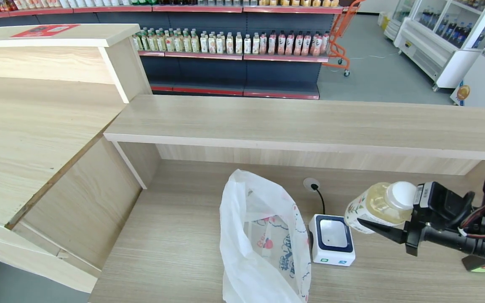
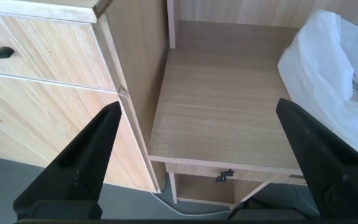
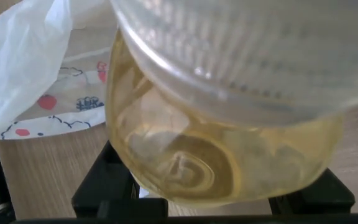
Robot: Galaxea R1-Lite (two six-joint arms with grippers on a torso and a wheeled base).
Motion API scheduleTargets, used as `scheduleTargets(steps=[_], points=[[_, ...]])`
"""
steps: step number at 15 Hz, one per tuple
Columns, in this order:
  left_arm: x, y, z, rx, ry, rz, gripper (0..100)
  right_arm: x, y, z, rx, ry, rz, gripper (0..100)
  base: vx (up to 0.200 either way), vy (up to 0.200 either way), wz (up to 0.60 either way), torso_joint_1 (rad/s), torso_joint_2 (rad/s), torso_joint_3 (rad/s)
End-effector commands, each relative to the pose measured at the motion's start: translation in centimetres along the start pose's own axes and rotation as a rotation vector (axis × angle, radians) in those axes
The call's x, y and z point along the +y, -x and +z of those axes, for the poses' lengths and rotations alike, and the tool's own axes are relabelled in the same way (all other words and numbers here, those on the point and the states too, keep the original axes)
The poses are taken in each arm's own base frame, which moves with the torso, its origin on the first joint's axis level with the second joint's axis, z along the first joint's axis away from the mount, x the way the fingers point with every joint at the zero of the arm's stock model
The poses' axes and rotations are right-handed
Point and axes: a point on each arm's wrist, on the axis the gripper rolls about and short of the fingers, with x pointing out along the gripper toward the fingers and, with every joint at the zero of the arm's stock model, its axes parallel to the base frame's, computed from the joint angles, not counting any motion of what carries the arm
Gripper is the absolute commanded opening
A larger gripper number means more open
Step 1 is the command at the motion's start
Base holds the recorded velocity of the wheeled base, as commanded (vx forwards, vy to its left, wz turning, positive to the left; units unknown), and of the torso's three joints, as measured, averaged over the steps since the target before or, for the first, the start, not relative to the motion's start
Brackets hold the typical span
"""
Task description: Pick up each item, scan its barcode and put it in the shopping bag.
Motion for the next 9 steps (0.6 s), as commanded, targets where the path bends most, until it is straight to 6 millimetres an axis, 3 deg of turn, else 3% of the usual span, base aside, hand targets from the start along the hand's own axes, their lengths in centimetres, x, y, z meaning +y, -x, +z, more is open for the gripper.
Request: scheduleTargets(steps=[1, 5, 9], points=[[0.0, 0.0, 0.0, 0.002, 0.0, 0.0, 100, 0.2, -2.2, -2.6, 0.033, -0.013, 0.045, 0, 0.0, 0.0, 0.0, 0.0, 0.0, 0.0], [0.0, 0.0, 0.0, 0.002, 0.0, 0.0, 100, 0.8, -3.4, -4.6, 0.061, 0.057, 0.091, 0, 0.0, 0.0, 0.0, 0.0, 0.0, 0.0], [0.0, 0.0, 0.0, 0.002, 0.0, 0.0, 100, 0.1, -5.0, -5.5, 0.038, 0.114, 0.112, 0, 0.0, 0.0, 0.0, 0.0, 0.0, 0.0]])
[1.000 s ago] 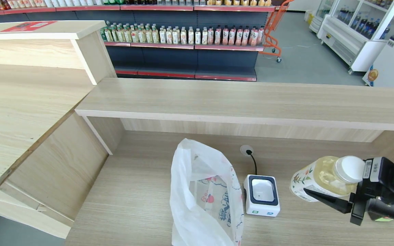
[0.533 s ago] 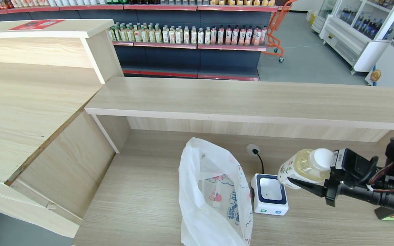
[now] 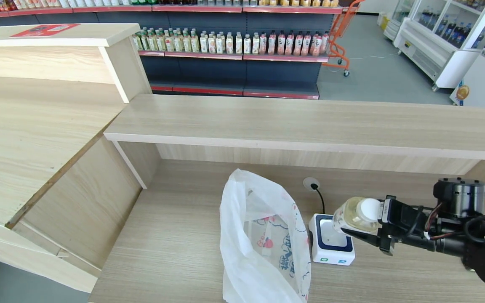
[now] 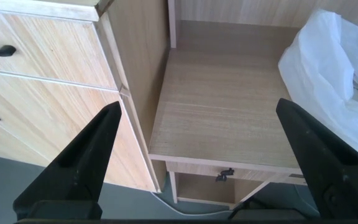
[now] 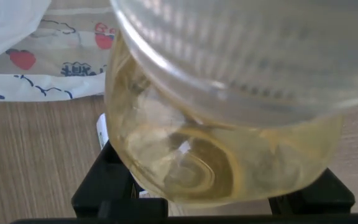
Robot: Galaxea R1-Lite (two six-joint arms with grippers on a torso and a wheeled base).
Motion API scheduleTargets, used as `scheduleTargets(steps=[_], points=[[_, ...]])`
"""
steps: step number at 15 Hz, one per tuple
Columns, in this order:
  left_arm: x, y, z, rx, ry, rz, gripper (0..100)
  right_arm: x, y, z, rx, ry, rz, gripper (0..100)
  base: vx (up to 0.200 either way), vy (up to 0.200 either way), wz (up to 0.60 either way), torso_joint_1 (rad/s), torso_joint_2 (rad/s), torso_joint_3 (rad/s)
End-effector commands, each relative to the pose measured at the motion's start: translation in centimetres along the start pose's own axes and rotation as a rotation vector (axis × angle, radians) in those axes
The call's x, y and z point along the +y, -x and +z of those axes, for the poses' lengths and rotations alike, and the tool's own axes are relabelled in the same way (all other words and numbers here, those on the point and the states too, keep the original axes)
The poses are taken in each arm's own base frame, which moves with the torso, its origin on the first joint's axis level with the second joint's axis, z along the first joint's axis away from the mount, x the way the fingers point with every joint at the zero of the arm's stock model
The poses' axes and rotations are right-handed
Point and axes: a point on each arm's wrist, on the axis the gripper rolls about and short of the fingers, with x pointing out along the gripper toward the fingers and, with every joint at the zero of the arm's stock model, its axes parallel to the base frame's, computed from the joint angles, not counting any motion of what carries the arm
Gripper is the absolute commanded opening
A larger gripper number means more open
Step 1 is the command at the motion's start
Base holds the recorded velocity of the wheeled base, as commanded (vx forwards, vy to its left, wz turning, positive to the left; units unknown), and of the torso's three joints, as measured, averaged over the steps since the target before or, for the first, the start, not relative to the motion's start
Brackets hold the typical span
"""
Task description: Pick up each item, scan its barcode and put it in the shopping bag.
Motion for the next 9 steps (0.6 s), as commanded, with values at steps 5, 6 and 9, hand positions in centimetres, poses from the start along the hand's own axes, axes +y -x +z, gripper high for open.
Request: scheduleTargets(steps=[5, 6, 9], points=[[0.0, 0.0, 0.0, 0.002, 0.0, 0.0, 100, -0.7, -3.4, -1.7, -0.029, 0.04, 0.039, 0, 0.0, 0.0, 0.0, 0.0, 0.0, 0.0], [0.0, 0.0, 0.0, 0.002, 0.0, 0.0, 100, -1.0, -3.8, -1.9, -0.036, 0.066, 0.037, 0, 0.0, 0.0, 0.0, 0.0, 0.0, 0.0], [0.0, 0.0, 0.0, 0.002, 0.0, 0.0, 100, -1.3, -4.6, -2.4, -0.044, 0.087, 0.039, 0, 0.0, 0.0, 0.0, 0.0, 0.0, 0.0]])
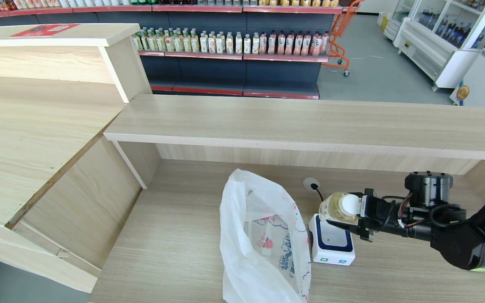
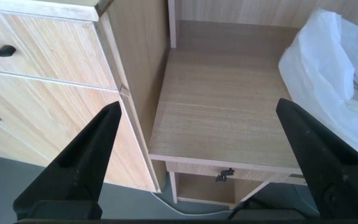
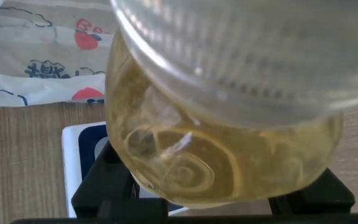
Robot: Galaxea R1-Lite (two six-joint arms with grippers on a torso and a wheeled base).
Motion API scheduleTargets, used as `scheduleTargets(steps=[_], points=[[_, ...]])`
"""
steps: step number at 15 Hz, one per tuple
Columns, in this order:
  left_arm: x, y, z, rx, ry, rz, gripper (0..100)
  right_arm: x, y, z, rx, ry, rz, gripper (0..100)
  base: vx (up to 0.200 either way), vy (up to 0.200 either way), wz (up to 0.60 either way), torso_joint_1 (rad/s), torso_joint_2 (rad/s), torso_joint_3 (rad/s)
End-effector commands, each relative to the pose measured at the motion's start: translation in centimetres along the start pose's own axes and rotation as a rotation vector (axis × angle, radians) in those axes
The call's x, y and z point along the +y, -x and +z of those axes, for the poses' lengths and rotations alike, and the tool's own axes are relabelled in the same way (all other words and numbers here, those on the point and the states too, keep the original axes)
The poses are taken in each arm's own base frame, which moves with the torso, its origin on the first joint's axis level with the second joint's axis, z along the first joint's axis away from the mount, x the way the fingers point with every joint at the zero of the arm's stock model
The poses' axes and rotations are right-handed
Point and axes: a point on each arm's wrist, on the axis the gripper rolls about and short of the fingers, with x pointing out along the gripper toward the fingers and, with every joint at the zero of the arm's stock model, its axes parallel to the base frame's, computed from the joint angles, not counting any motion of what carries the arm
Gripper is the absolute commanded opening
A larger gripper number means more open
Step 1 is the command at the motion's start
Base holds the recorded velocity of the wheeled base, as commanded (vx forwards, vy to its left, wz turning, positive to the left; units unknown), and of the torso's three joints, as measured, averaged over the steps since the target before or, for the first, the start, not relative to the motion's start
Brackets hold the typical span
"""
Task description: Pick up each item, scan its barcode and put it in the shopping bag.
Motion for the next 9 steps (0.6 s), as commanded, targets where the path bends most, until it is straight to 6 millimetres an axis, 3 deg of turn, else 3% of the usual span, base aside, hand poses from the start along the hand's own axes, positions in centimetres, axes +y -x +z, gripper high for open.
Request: scheduleTargets(steps=[1, 9], points=[[0.0, -0.01, 0.0, 0.002, 0.0, 0.0, 100, 0.15, -0.51, -0.61, 0.004, -0.005, 0.009, 0, 0.0, 0.0, 0.0, 0.0, 0.0, 0.0], [0.0, -0.01, 0.0, 0.002, 0.0, 0.0, 100, -0.03, -1.01, -1.12, 0.004, 0.022, 0.009, 0, 0.0, 0.0, 0.0, 0.0, 0.0, 0.0]])
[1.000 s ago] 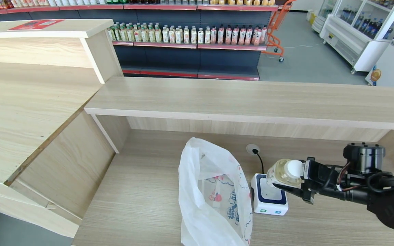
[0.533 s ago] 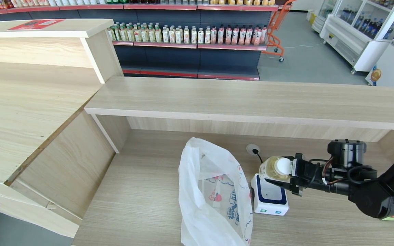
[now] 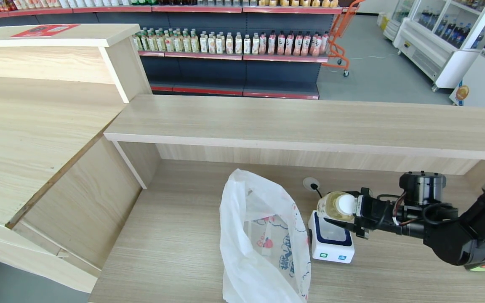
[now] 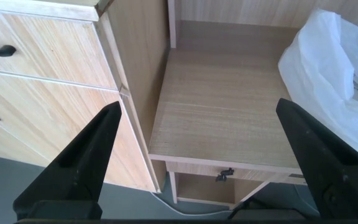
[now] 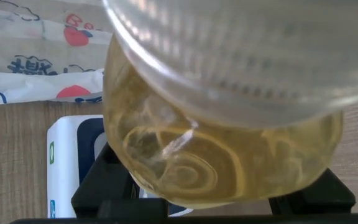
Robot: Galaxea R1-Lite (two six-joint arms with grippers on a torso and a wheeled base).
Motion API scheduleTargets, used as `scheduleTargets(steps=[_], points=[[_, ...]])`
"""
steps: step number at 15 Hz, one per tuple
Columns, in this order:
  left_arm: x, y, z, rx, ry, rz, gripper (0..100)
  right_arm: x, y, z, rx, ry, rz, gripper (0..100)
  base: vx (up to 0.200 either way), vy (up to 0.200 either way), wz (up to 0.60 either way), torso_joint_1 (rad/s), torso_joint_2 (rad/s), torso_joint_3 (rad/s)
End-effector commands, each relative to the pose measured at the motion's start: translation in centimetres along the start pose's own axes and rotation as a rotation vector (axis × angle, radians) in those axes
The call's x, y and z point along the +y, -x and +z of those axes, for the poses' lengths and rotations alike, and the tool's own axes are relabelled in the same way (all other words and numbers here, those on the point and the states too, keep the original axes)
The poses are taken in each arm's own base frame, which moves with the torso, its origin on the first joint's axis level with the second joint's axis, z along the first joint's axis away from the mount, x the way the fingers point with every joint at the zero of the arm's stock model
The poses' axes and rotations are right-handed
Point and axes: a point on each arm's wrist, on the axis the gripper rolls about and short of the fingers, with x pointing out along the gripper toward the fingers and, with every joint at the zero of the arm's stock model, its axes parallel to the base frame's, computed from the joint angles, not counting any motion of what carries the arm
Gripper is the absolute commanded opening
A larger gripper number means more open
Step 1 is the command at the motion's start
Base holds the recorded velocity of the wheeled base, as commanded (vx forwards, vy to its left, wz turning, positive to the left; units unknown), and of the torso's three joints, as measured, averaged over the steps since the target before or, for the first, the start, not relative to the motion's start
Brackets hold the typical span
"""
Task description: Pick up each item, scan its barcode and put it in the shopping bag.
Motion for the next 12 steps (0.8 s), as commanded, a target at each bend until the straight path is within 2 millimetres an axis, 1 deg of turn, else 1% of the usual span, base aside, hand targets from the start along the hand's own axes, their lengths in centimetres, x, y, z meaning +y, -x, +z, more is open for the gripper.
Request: scheduleTargets(steps=[1, 2, 3, 5, 6, 8, 9, 12], points=[[0.0, 0.0, 0.0, 0.002, 0.0, 0.0, 100, -0.1, 0.2, 0.2, 0.0, -0.008, -0.001, 0, 0.0, 0.0, 0.0, 0.0, 0.0, 0.0], [0.0, 0.0, 0.0, 0.002, 0.0, -0.001, 100, -0.5, 0.7, 0.9, -0.006, -0.016, -0.014, 0, 0.0, 0.0, 0.0, 0.0, 0.0, 0.0], [0.0, 0.0, 0.0, 0.002, 0.0, 0.0, 100, -0.8, 1.4, 1.9, -0.018, -0.07, -0.033, 0, 0.0, 0.0, 0.0, 0.0, 0.0, 0.0], [0.0, 0.0, 0.0, 0.002, 0.0, 0.0, 100, -1.9, 3.4, 4.1, -0.048, -0.223, -0.088, 0, 0.0, 0.0, 0.0, 0.0, 0.0, 0.0], [0.0, 0.0, 0.0, 0.002, 0.0, 0.0, 100, -2.6, 4.4, 5.3, -0.073, -0.328, -0.117, 0, 0.0, 0.0, 0.0, 0.0, 0.0, 0.0], [0.0, 0.0, 0.0, 0.002, 0.0, 0.0, 100, -3.2, 5.4, 6.9, -0.117, -0.52, -0.136, 0, 0.0, 0.0, 0.0, 0.0, 0.0, 0.0], [0.0, 0.0, 0.0, 0.002, 0.0, -0.001, 100, -3.2, 5.4, 7.4, -0.133, -0.609, -0.128, 0, 0.0, 0.0, 0.0, 0.0, 0.0, 0.0], [0.0, 0.0, 0.0, 0.002, 0.0, -0.001, 100, -2.0, 3.0, 9.1, -0.136, -0.834, -0.08, 0, 0.0, 0.0, 0.0, 0.0, 0.0, 0.0]])
